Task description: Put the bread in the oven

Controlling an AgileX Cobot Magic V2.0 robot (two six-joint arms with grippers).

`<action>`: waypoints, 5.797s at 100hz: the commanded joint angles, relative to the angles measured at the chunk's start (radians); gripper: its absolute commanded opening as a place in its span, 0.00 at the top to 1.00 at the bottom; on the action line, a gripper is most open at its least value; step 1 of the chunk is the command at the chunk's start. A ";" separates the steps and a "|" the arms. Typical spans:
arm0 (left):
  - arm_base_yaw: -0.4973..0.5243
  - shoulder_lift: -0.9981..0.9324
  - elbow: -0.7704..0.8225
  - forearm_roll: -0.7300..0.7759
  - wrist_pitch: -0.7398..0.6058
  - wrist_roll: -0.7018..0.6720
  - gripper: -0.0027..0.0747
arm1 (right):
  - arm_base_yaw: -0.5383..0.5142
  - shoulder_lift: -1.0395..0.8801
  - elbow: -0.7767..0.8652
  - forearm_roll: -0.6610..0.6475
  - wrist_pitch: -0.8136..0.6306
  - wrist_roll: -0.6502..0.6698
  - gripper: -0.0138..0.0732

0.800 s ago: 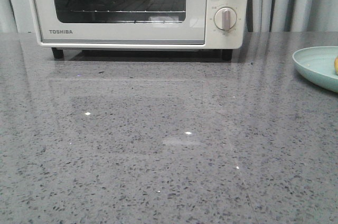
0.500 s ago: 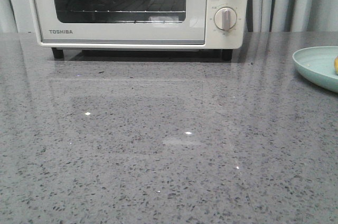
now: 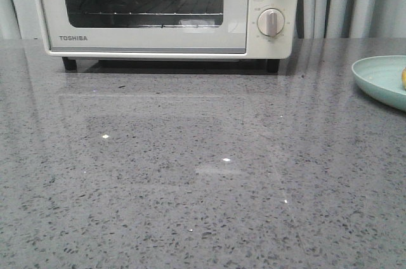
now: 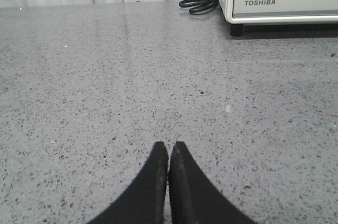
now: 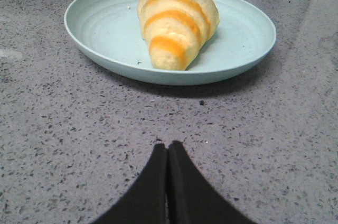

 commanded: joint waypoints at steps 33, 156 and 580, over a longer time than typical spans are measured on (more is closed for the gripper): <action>0.001 -0.026 0.023 -0.008 -0.315 -0.003 0.99 | -0.005 0.009 0.027 0.002 -0.479 -0.001 0.93; 0.001 0.101 -0.390 -0.017 -0.444 -0.062 0.99 | -0.005 0.109 -0.466 0.084 0.010 0.098 0.93; -0.659 0.275 -0.587 -0.139 0.008 -0.109 0.99 | -0.001 1.094 -1.088 0.170 0.609 0.096 0.39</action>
